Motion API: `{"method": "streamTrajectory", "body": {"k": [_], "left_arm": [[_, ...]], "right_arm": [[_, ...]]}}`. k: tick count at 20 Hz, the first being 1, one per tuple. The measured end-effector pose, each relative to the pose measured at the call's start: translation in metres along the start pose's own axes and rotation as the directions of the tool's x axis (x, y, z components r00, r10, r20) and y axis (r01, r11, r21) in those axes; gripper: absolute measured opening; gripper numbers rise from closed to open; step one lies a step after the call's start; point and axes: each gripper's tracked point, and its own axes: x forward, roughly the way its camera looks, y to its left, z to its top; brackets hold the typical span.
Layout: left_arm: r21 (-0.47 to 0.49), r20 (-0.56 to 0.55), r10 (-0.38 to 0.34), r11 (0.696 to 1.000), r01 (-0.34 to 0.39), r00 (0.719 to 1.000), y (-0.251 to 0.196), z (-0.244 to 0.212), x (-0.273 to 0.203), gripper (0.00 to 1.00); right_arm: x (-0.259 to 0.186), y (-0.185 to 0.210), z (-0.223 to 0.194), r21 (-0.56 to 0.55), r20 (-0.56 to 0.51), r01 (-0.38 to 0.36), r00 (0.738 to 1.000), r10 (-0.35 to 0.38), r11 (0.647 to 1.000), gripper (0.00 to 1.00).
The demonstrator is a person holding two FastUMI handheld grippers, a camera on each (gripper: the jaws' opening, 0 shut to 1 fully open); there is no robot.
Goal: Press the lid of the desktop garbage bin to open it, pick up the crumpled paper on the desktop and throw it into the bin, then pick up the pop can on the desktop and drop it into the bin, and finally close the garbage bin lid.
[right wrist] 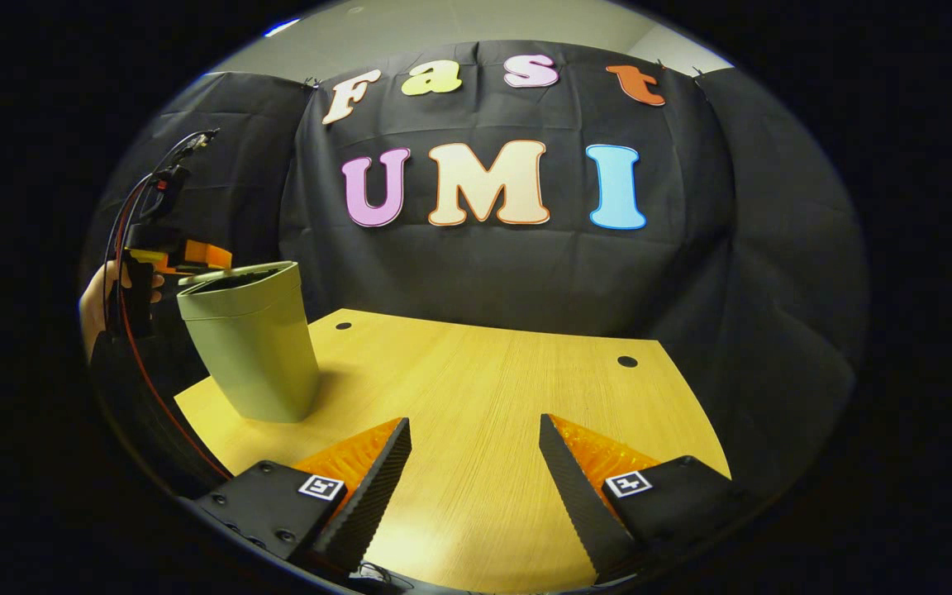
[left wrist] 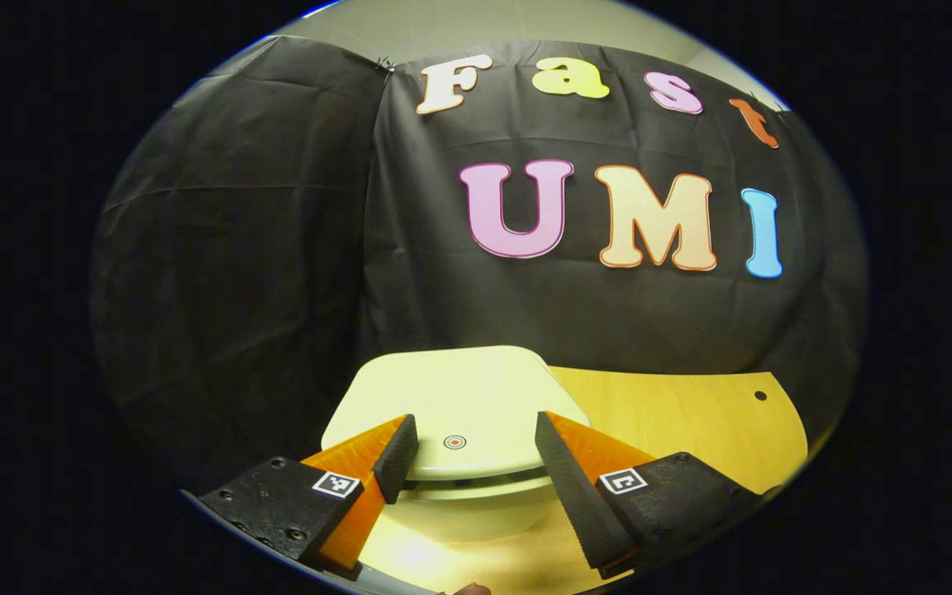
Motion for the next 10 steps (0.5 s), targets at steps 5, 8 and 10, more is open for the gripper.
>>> {"method": "streamTrajectory", "body": {"k": [5,8,10], "left_arm": [[-0.012,-0.005,-0.010,1.000,0.010,1.000,-0.003,-0.013,0.001,0.90],[0.052,0.010,-0.017,0.999,0.017,1.000,-0.006,-0.015,0.003,0.91],[0.044,-0.006,-0.033,0.998,0.033,0.999,-0.005,-0.020,0.002,0.91]], "right_arm": [[0.003,0.002,-0.005,-0.014,-0.011,-0.011,1.000,0.010,1.000,0.99],[0.008,0.005,-0.010,0.003,-0.028,-0.024,0.999,0.024,1.000,0.99],[0.010,0.009,-0.014,0.011,-0.036,-0.037,0.999,0.037,0.999,0.99]]}}
